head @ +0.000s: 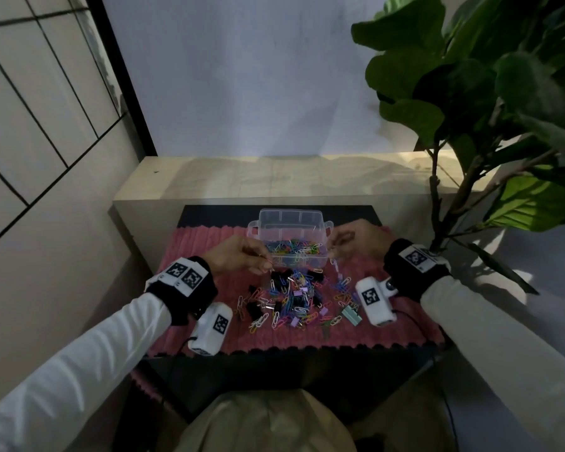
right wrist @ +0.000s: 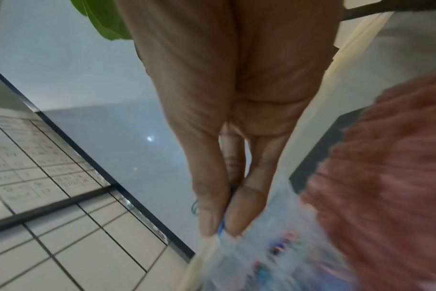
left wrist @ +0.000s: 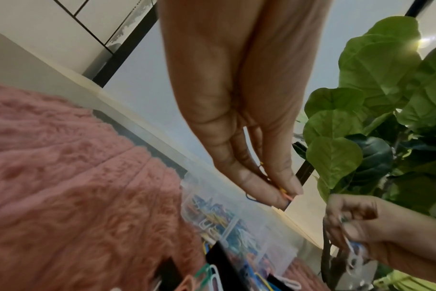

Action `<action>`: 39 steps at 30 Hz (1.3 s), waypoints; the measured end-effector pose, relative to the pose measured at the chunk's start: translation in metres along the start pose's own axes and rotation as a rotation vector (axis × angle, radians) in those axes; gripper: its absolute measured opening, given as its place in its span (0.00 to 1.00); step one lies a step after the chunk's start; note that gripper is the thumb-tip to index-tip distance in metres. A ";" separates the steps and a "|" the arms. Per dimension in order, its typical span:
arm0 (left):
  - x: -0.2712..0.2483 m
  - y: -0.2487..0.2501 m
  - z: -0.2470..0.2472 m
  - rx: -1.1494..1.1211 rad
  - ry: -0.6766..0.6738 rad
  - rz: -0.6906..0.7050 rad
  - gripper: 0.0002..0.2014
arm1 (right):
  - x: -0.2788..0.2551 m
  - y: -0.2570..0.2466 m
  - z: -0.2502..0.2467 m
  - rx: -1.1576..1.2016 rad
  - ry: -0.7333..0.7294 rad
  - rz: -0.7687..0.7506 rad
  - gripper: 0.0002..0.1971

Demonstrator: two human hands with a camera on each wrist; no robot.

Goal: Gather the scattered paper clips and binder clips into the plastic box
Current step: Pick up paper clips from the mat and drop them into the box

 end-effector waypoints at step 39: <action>0.029 0.024 -0.009 0.547 0.164 0.216 0.19 | -0.027 0.002 0.113 -0.856 -0.299 -0.239 0.13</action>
Point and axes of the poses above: each hand's wrist, its own x-axis towards the middle knuckle, its own z-axis out of the palm, y = z × x, the point moved 4 cm from there along x, towards the middle knuckle, and after that the axes turned 6 degrees about x, right-handed, at the moved point
